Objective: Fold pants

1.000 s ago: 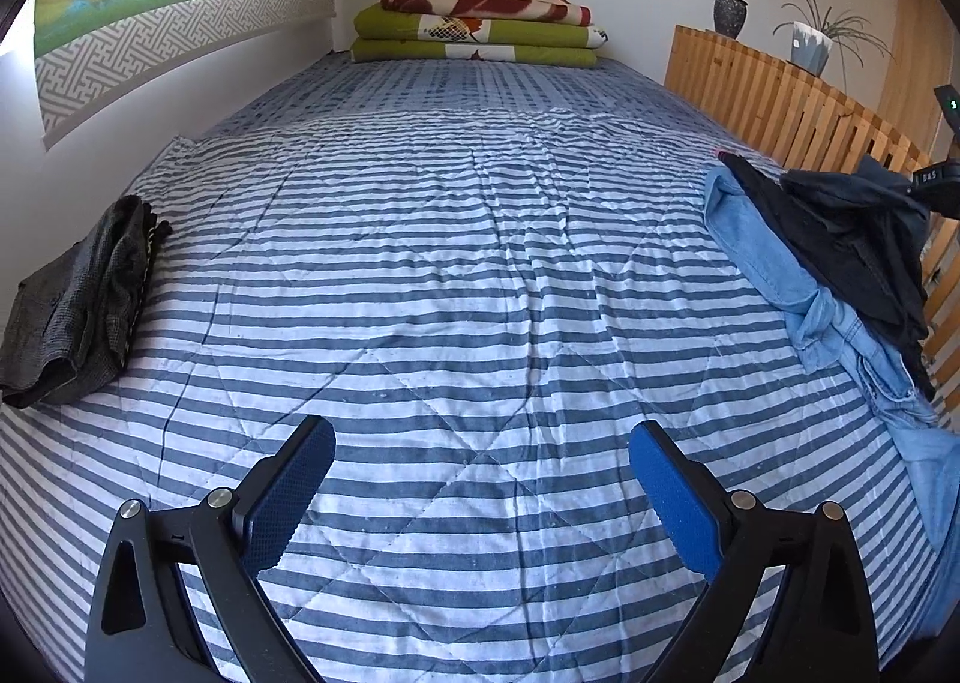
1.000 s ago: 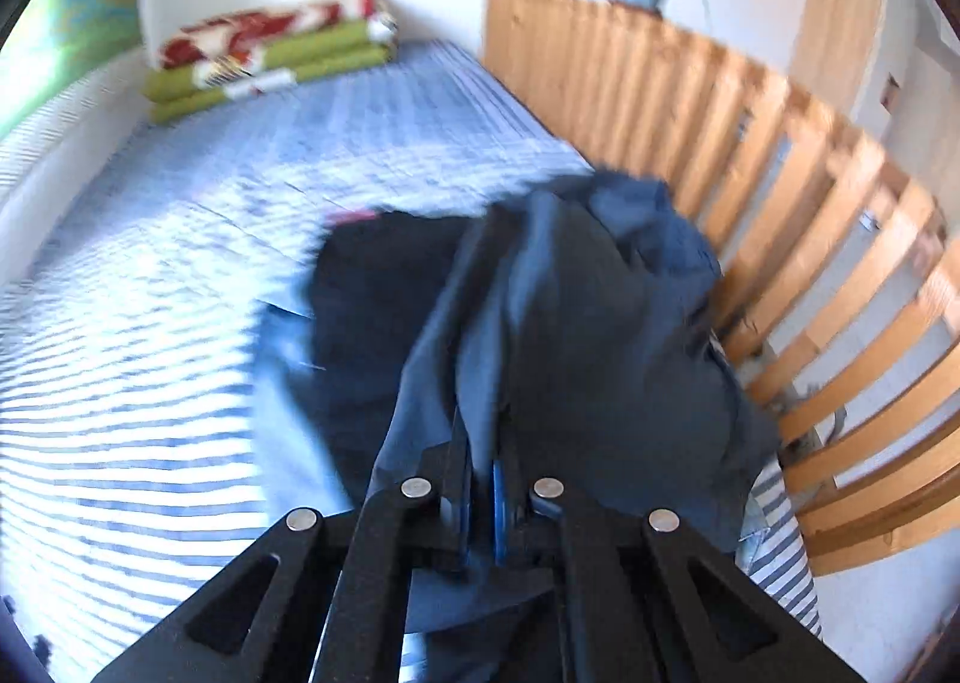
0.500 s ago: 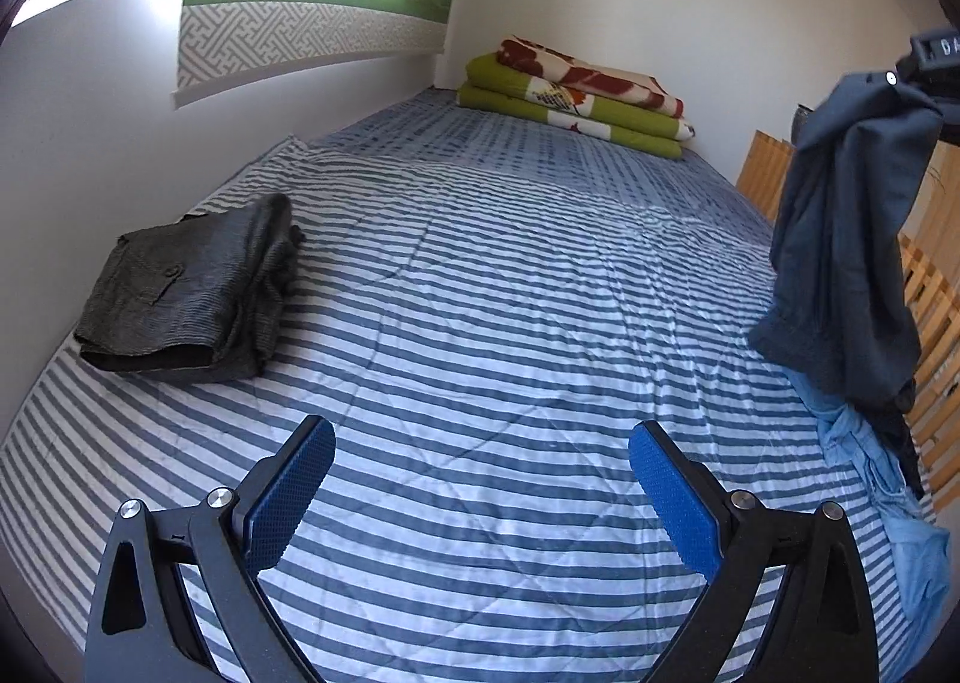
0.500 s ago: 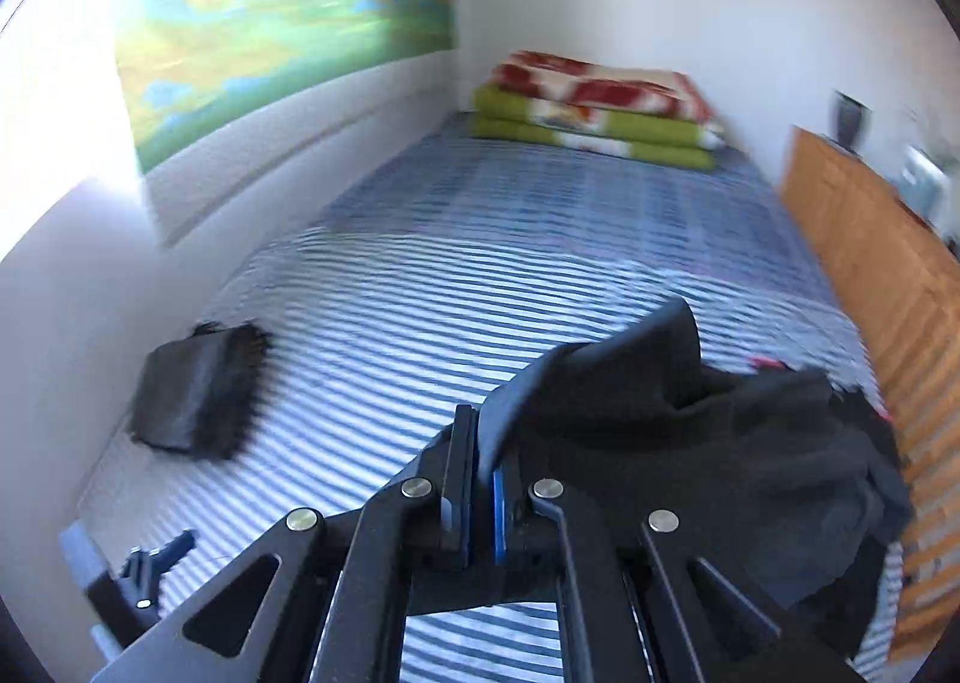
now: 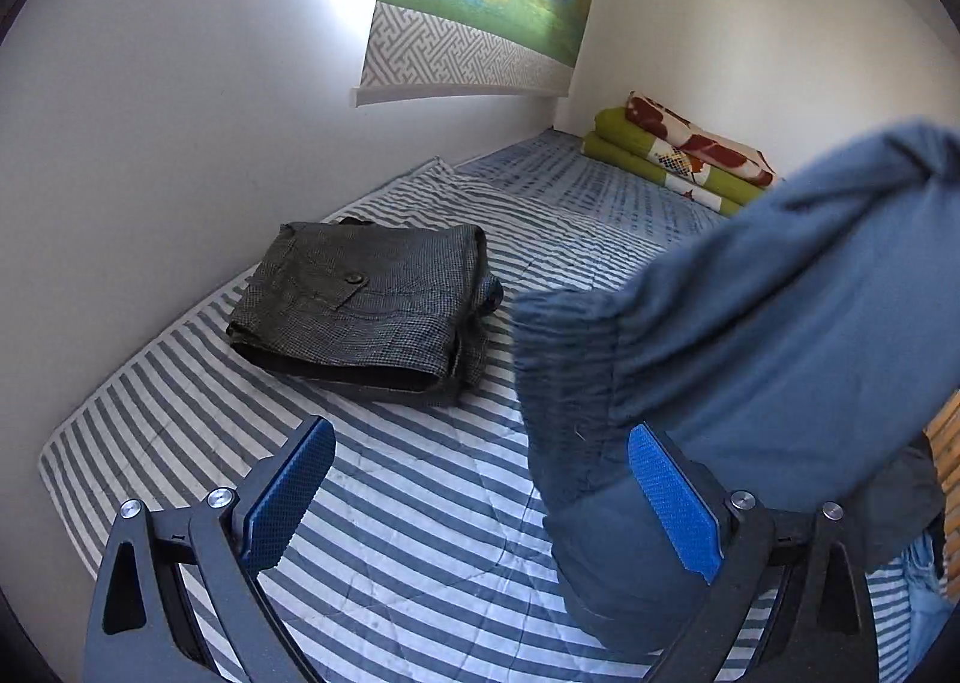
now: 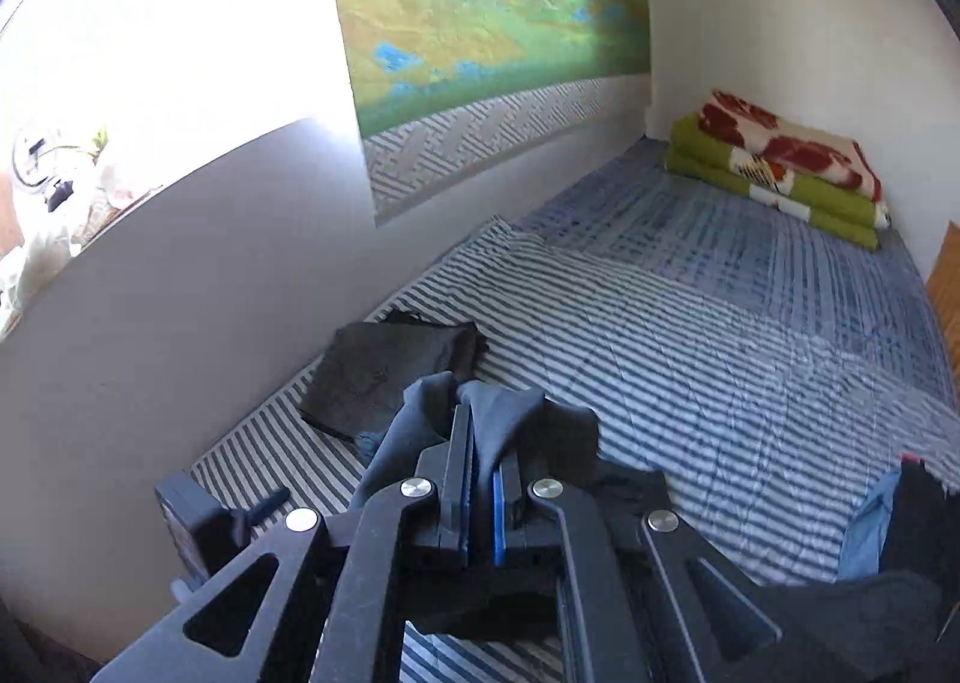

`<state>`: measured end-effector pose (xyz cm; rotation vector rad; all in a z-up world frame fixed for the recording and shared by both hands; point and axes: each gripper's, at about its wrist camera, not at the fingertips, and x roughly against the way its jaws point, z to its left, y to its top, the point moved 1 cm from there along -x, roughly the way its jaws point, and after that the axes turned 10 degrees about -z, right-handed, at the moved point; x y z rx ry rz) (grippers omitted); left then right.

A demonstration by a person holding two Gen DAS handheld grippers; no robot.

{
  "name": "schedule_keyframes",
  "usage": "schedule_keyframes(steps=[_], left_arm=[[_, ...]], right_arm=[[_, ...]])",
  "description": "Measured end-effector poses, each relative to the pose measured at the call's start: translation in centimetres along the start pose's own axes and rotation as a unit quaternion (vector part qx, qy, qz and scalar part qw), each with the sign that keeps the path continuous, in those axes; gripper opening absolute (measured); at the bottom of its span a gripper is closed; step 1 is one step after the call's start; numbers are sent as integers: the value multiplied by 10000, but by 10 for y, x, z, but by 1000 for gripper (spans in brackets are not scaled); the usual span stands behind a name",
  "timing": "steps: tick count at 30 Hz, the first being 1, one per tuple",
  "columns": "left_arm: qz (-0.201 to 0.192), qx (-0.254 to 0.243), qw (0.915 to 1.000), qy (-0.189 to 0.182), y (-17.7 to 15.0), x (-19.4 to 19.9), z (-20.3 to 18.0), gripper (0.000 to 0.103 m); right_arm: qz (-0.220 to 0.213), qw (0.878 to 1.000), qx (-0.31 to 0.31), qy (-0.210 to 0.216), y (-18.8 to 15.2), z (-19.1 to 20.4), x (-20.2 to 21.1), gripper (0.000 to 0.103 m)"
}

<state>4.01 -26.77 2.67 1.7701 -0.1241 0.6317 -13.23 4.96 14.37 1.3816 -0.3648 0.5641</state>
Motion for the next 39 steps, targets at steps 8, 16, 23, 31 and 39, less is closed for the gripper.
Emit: schedule_keyframes(steps=[8,16,23,31,39], left_arm=[[484,-147,9981,-355,-19,-21,-28,100],[1381,-419,9843,-1012,-62,-59,-93,100],[2125,-766,9688,-1019,-108,-92,-138,100],[2216,-752,9691,-779,-119,-94,-118,100],[2162,-437,9718,-828,-102,-92,-84,93]], right_arm=[[1548,9639,-1192,-1807,-175,-209,11,5],[2008,9347,-1864,-2264,-241,-278,39,24],[1452,9658,-1538,-1499,-208,-240,22,48],[1556,9795,-1154,-550,-188,-184,-85,57],[1932,9671,-1505,-692,-199,-193,-155,52]])
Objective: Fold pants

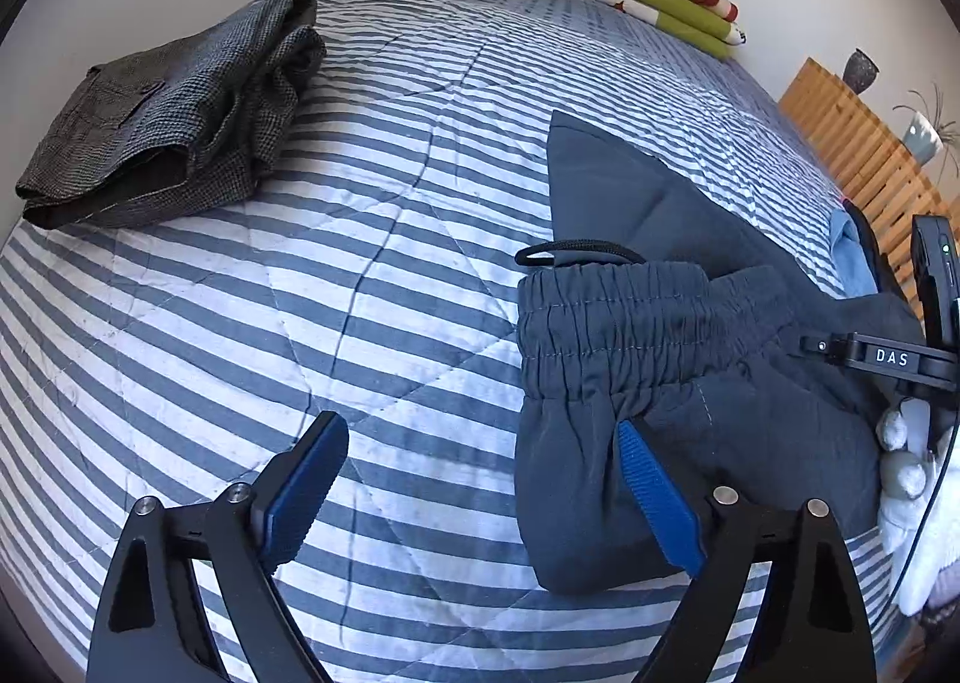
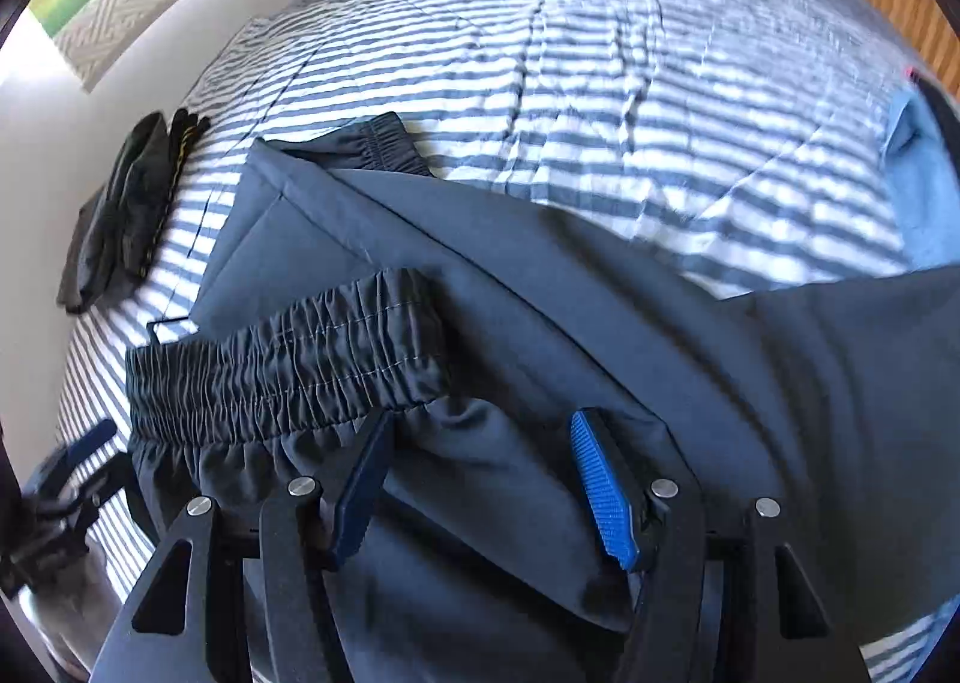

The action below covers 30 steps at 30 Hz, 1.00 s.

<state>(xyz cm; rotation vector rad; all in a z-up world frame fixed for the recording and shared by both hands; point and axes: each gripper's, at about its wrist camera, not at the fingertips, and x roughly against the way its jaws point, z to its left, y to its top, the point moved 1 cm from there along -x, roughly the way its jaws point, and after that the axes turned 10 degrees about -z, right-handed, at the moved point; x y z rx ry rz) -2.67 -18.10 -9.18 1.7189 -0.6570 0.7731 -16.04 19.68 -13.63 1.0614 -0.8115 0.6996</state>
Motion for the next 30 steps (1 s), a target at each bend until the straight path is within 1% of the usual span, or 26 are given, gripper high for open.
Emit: schedule_keyframes(steps=[1,2,3,5,6,9,12,14,15,16,18,19,20,21,22,23,24,25,26,27,28,30], left_arm=[[-19,26,10000,-24,2,2,1,93],[-47,59,10000,-23,4,5,3,93],[-117,91,9999,35,5,8,7,93],[-243,149,9995,101,10,15,15,93],[-280,217,9993,110,12,19,20,93],[-355,411,9984,157,20,26,39,93],[-431,625,9969,186,29,34,59,93],[-417,761,9962,84,34,37,69,93],[-423,813,9958,26,36,39,73,93],[-437,848,9954,-12,38,42,75,93],[-458,849,9953,-86,39,42,76,93],[-432,818,9956,-134,39,41,74,93],[-384,776,9961,-171,37,38,71,93],[-318,721,9967,-198,35,36,68,93],[-229,658,9973,-227,32,32,65,93],[-147,586,9979,-243,30,28,63,93],[-91,514,9983,-244,28,24,60,93],[-29,450,9987,-235,26,20,57,93],[53,377,9990,-231,23,15,54,93],[116,326,9991,-232,21,9,51,93],[181,298,9991,-230,19,3,48,93],[298,288,9988,-259,15,-10,43,93]], right_arm=[[-70,9999,-18,101,-2,3,4,29],[-92,9998,-23,189,-5,7,7,17],[-141,9997,34,208,-9,13,13,10],[-336,9989,218,248,-20,25,31,6],[-381,9982,253,392,-25,30,39,4],[-374,9936,62,1064,-45,50,63,3],[-326,9837,136,1761,-74,85,87,3],[-190,9731,222,2283,-96,117,94,3],[-35,9672,316,2522,-113,138,94,3],[149,9615,449,2708,-129,158,92,3],[692,9449,814,3094,-164,200,83,3],[932,9385,1048,3155,-180,217,79,3],[1091,9346,1260,3142,-192,229,76,4],[1279,9308,1504,3075,-201,240,73,7],[1347,9311,1651,2962,-203,243,72,8],[1309,9339,1678,2873,-199,239,73,8],[1226,9360,1615,2878,-190,232,78,8],[1113,9394,1530,2859,-178,222,83,8],[961,9441,1456,2798,-163,210,89,10],[713,9519,1379,2641,-142,195,96,20],[448,9601,1303,2436,-121,181,101,36],[-148,9773,1027,1849,-73,147,106,49]])
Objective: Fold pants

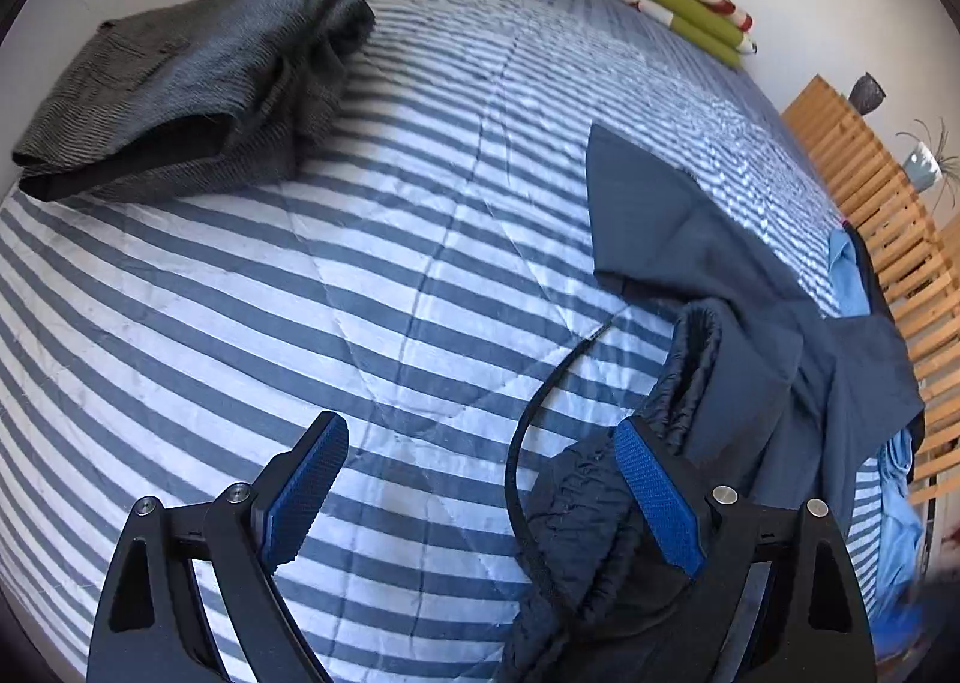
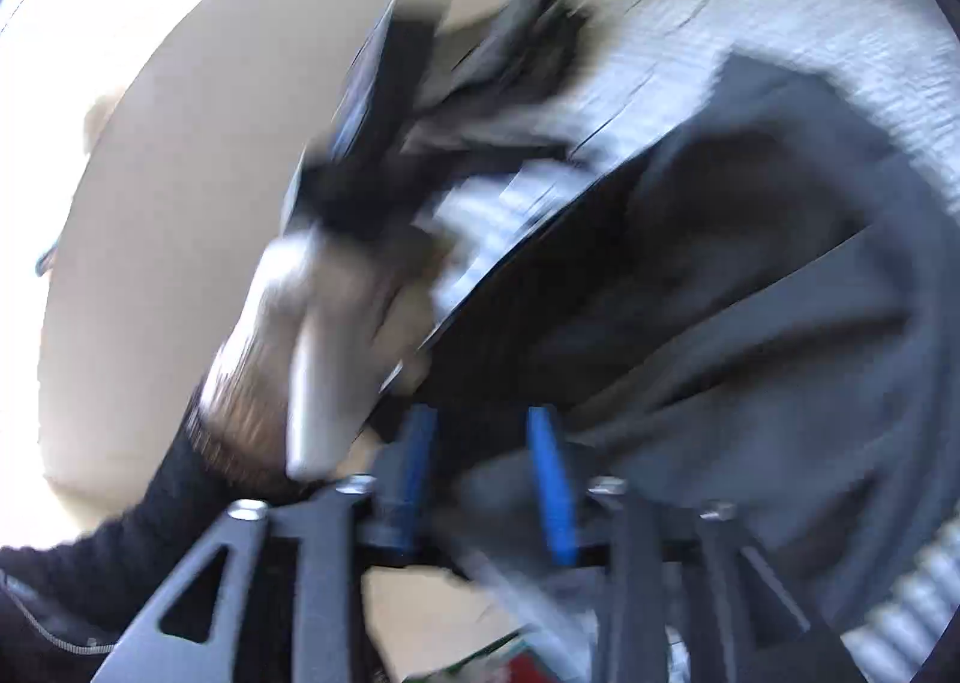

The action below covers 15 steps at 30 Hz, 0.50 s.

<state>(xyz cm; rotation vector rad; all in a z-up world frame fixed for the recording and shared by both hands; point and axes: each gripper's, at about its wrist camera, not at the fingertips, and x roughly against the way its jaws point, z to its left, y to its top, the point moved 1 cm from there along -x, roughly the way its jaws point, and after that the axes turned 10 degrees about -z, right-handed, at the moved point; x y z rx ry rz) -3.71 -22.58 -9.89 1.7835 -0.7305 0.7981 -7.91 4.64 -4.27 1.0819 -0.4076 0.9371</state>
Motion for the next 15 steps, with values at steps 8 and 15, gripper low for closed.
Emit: schedule_keyframes(steps=[8,15], left_arm=[[130,2,9998,-137,0,-18,-14,90],[10,77,9986,-515,7,0,-13,91]], right_arm=[[-354,9800,-290,-1935,122,-116,-45,50],[150,9804,-71,-1963,129,-127,-112,54]])
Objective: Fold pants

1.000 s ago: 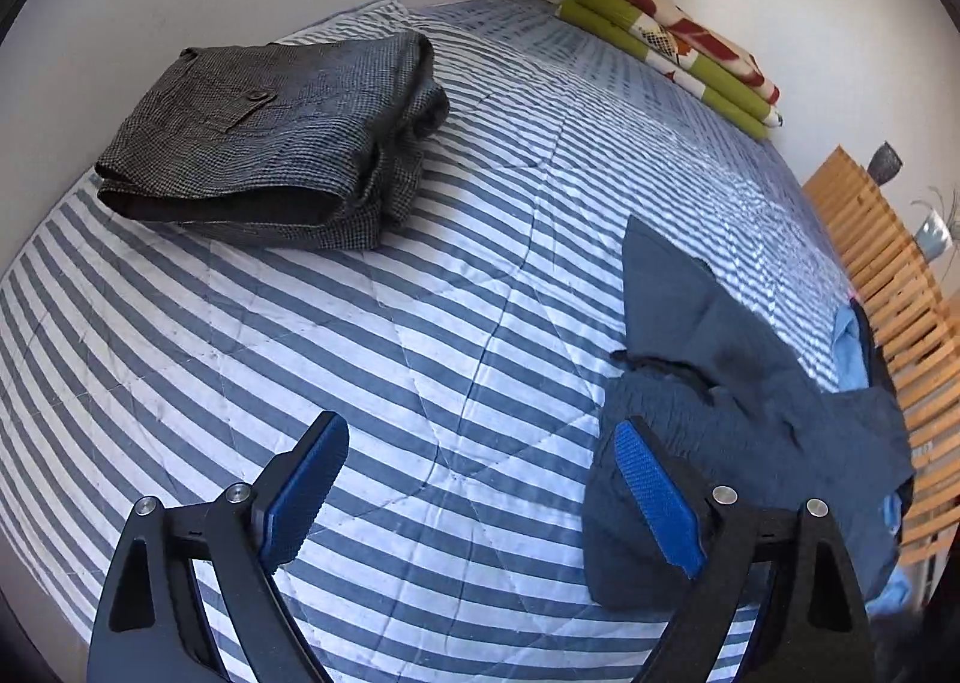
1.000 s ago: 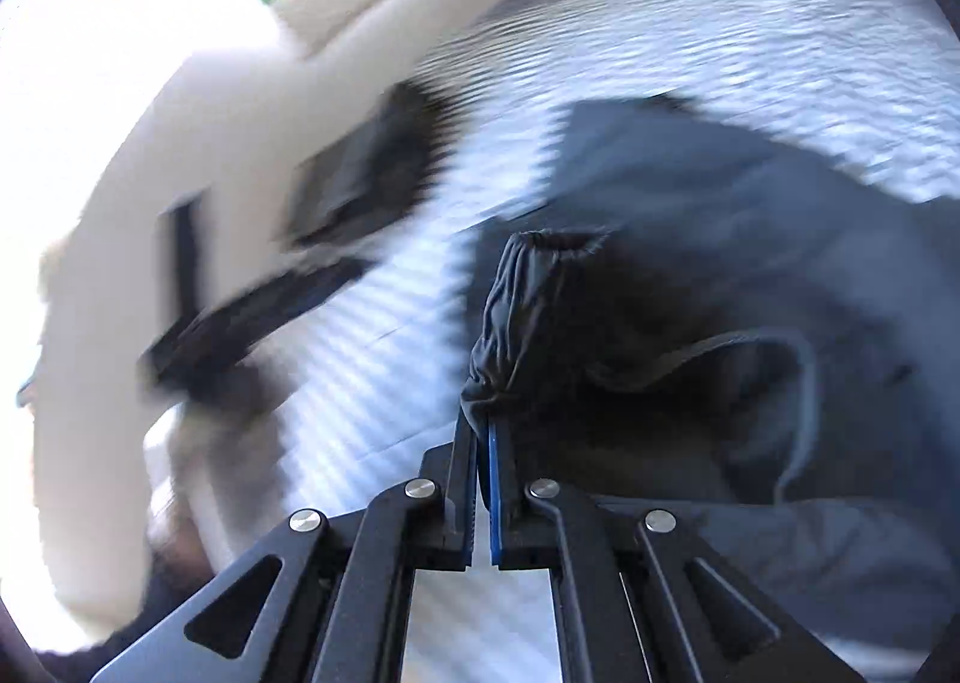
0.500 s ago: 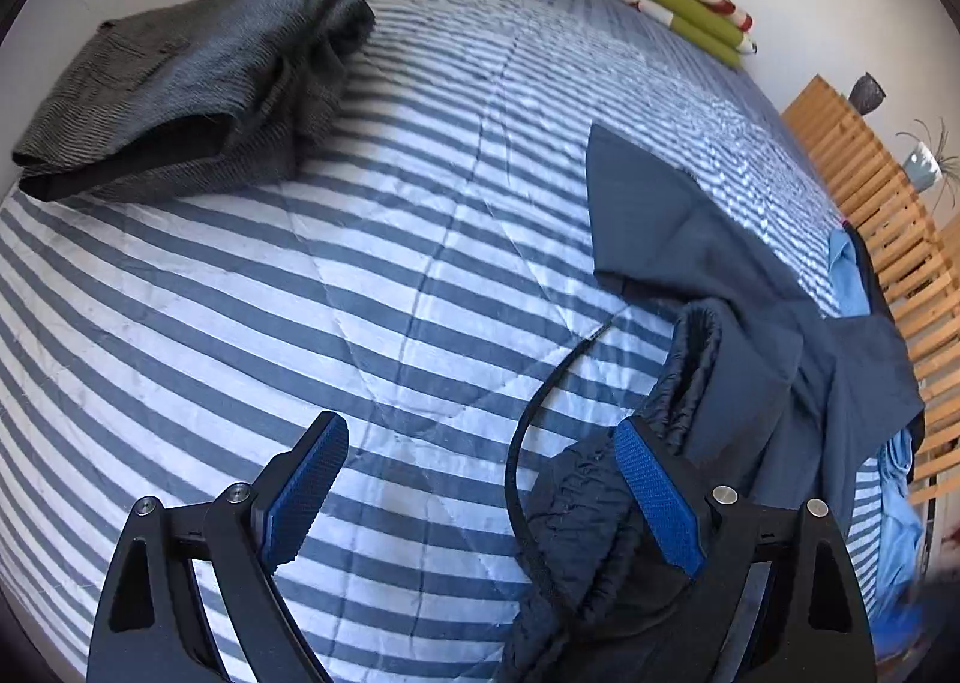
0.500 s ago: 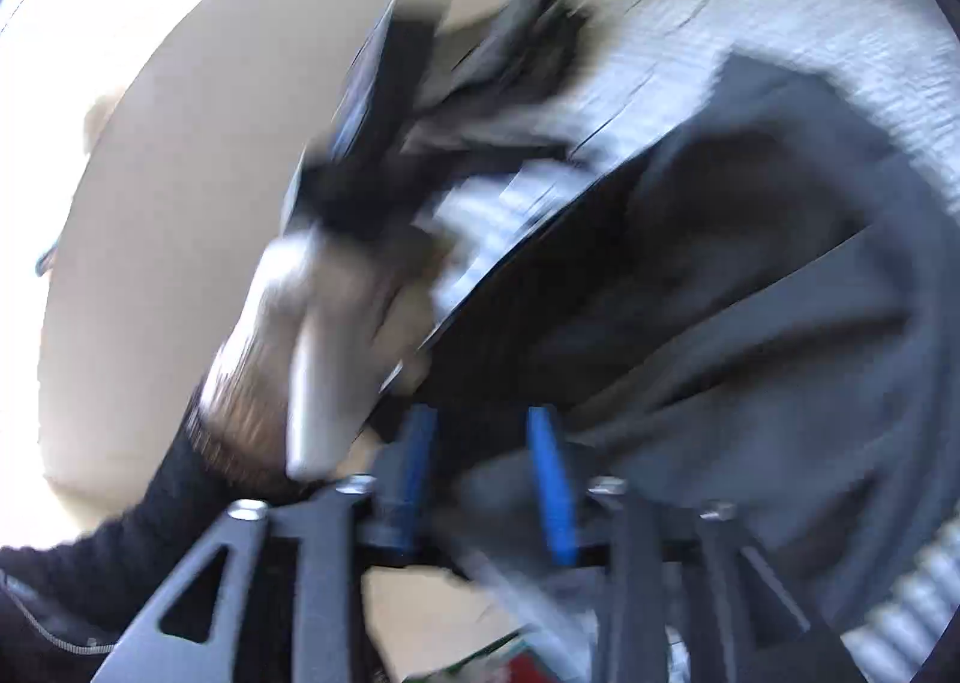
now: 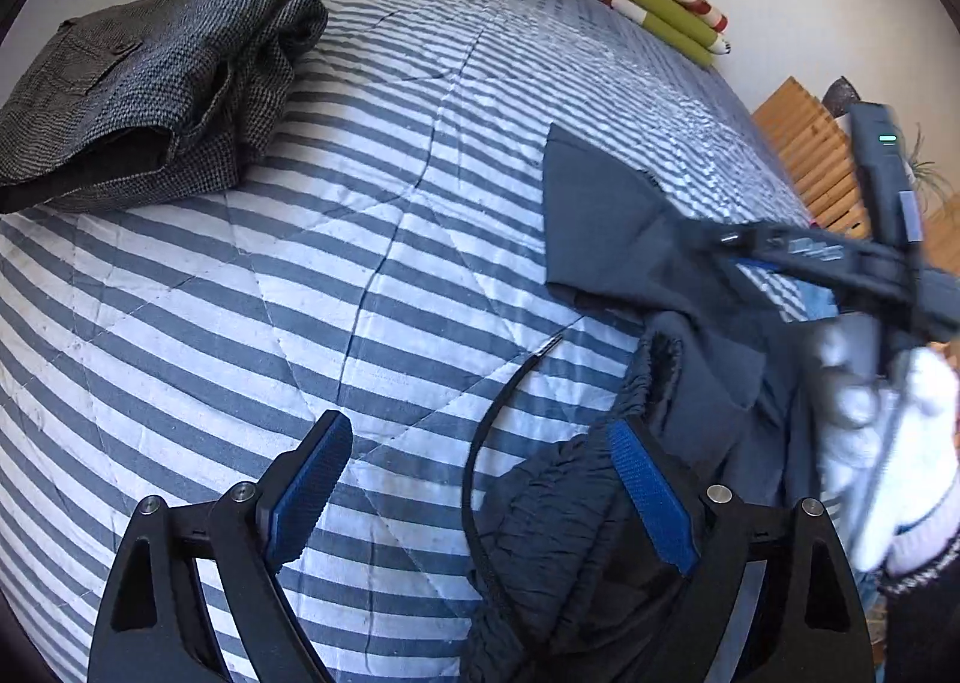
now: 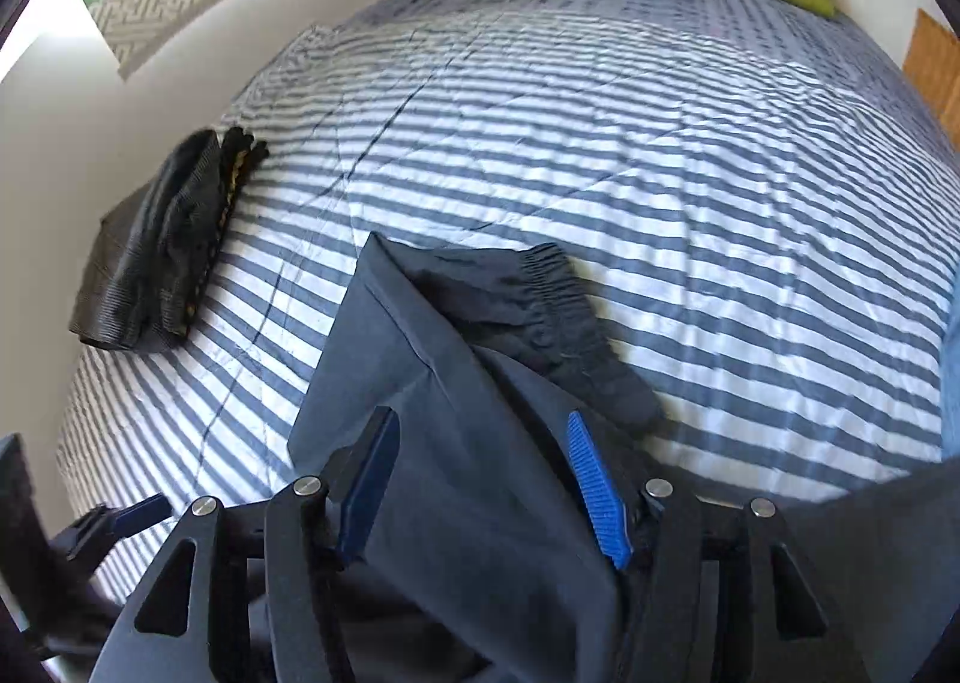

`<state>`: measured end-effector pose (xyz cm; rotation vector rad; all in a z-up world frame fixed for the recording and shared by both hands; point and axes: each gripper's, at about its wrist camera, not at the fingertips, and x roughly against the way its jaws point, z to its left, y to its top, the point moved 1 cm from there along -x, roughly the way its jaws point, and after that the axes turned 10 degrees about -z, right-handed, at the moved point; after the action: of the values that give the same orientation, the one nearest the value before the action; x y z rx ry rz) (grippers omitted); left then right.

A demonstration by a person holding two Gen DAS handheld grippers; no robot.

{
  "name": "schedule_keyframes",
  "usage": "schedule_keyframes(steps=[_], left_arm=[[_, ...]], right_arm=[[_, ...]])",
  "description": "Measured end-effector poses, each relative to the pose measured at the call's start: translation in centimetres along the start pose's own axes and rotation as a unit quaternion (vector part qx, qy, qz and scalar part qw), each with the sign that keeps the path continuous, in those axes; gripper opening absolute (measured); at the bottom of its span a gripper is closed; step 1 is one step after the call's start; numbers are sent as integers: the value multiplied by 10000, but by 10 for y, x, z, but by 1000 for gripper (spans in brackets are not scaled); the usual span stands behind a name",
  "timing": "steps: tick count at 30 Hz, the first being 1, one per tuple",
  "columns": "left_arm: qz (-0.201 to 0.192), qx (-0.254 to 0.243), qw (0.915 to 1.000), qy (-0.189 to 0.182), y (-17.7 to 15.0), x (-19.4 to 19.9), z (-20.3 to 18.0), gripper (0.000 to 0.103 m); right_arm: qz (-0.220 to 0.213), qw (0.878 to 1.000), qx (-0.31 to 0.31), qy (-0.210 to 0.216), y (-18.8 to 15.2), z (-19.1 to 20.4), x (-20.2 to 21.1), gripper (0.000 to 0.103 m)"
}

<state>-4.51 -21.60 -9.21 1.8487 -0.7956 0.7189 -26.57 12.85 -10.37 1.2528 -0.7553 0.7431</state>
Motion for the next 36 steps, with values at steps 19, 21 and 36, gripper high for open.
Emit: schedule_keyframes(steps=[19,21,36], left_arm=[[126,-288,9994,113,3,-25,-27,90],[227,-306,9992,81,3,-35,-33,91],[249,-56,9996,-152,-6,-30,-41,77]], right_arm=[[-1530,9391,-1533,-2667,-158,-179,271,2],[-1413,9132,-2102,-3194,-216,-212,309,2],[-1128,9017,-2237,-3524,-291,-225,372,34]])
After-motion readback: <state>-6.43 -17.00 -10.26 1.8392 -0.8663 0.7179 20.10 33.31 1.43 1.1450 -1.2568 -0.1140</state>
